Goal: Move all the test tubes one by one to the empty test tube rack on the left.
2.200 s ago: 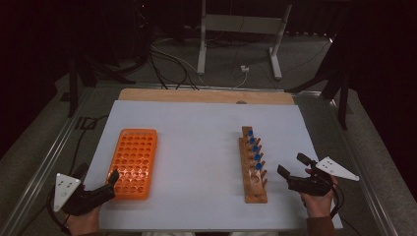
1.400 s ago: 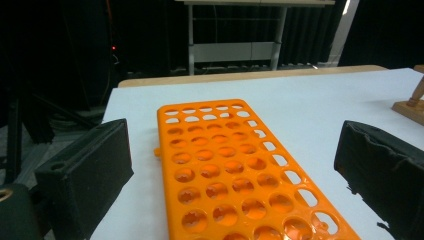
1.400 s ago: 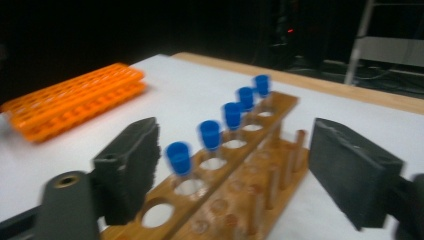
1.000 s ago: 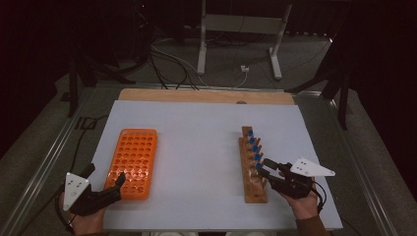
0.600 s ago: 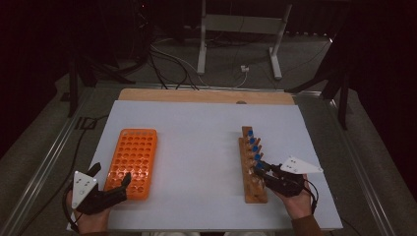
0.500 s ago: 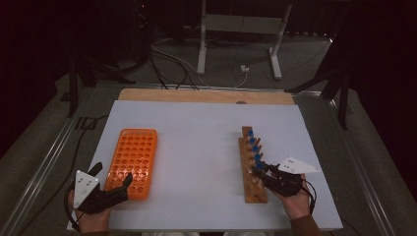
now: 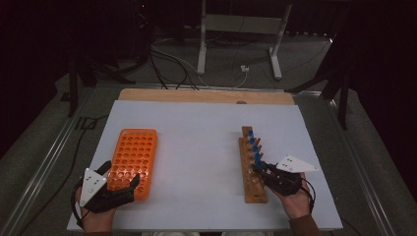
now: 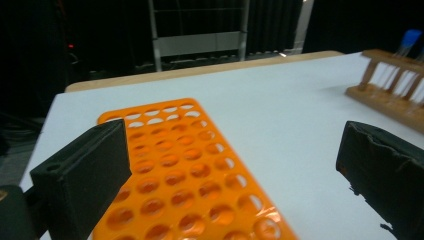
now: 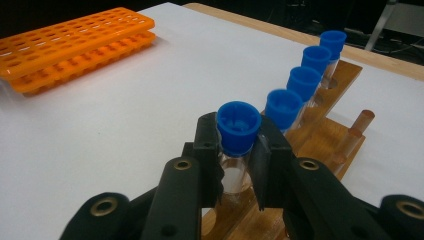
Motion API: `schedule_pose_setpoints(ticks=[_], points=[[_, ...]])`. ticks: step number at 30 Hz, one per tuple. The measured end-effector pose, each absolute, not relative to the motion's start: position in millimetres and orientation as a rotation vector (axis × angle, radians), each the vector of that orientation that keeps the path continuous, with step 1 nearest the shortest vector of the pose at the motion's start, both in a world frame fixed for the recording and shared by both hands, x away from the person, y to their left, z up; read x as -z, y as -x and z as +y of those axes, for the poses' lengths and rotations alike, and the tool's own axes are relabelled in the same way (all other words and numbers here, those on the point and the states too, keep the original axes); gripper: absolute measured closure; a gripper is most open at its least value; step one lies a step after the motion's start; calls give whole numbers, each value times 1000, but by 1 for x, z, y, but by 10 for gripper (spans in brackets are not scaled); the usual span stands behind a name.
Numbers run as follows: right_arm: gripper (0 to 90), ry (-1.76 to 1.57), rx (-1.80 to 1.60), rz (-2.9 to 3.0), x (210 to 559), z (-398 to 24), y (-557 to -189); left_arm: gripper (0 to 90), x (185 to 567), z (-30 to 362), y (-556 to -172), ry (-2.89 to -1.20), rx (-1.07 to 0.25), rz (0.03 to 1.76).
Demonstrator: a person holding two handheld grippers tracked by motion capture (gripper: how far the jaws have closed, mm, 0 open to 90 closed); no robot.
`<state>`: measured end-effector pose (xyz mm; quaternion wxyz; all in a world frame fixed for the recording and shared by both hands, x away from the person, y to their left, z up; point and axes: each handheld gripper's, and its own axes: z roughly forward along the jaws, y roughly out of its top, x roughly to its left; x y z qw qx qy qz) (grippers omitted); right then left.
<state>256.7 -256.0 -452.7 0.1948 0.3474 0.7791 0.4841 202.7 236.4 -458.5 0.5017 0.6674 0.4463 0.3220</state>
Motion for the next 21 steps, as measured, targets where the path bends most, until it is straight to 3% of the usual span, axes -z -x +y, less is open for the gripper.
schedule_pose_setpoints(ticks=[21], points=[[764, -918, -1345, 2194, 395, -257, -258, 18, 413, 197, -226, -1650, -701, 916]])
